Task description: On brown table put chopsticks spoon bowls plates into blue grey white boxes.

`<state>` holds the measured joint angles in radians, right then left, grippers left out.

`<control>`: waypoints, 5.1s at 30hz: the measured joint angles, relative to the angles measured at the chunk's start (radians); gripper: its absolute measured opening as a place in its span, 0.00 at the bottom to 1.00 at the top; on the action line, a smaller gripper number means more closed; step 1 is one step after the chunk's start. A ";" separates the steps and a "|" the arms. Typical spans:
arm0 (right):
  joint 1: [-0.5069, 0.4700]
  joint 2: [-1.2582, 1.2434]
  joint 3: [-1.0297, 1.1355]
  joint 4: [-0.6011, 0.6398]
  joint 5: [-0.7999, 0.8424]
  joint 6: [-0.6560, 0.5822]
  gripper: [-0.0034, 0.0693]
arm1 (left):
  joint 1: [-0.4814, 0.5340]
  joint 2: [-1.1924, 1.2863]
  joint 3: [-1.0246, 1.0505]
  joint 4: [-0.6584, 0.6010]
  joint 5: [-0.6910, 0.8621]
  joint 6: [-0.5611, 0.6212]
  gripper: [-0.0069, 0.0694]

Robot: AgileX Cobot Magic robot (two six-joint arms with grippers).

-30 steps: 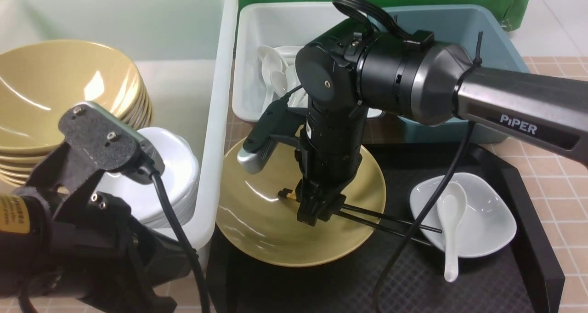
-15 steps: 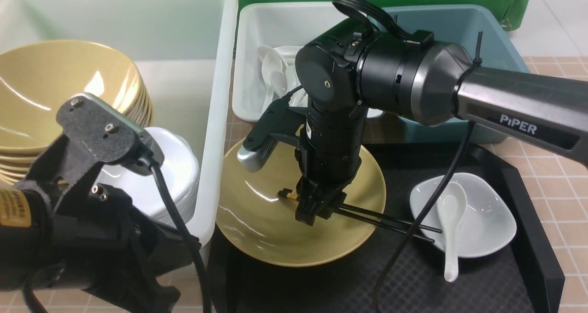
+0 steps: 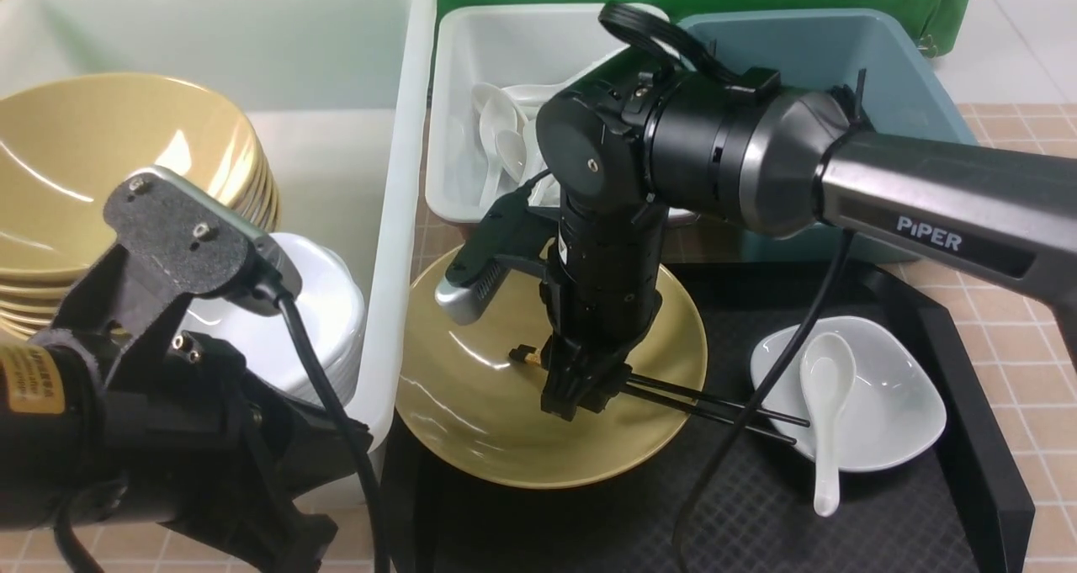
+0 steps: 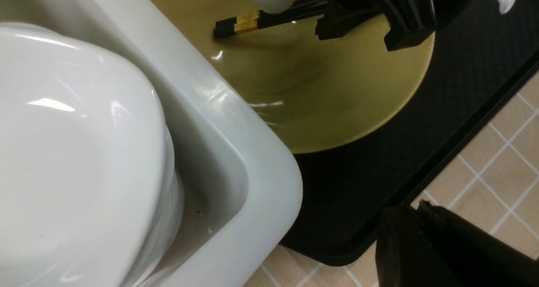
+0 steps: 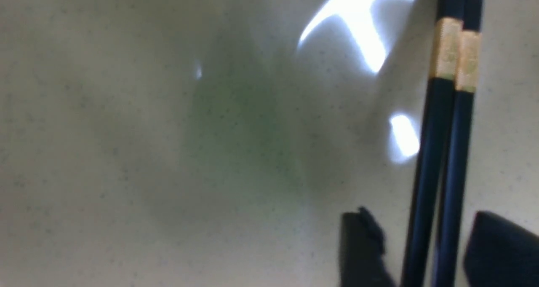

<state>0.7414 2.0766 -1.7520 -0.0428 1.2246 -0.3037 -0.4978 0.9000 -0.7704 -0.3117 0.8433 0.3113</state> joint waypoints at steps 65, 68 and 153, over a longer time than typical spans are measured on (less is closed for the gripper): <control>-0.503 -0.515 0.455 0.144 -0.135 0.232 0.72 | 0.000 -0.271 0.152 -0.150 -0.279 0.218 0.09; -0.465 -0.518 0.583 0.143 -0.220 0.290 0.72 | 0.000 -0.307 0.240 -0.167 -0.349 0.220 0.09; -0.357 -0.553 -0.072 0.221 0.033 -0.084 0.10 | -0.218 0.573 -0.528 0.144 0.258 0.277 0.09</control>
<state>0.3849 1.5238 -1.8239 0.1782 1.2577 -0.3878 -0.7159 1.4728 -1.2987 -0.1679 1.1016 0.5887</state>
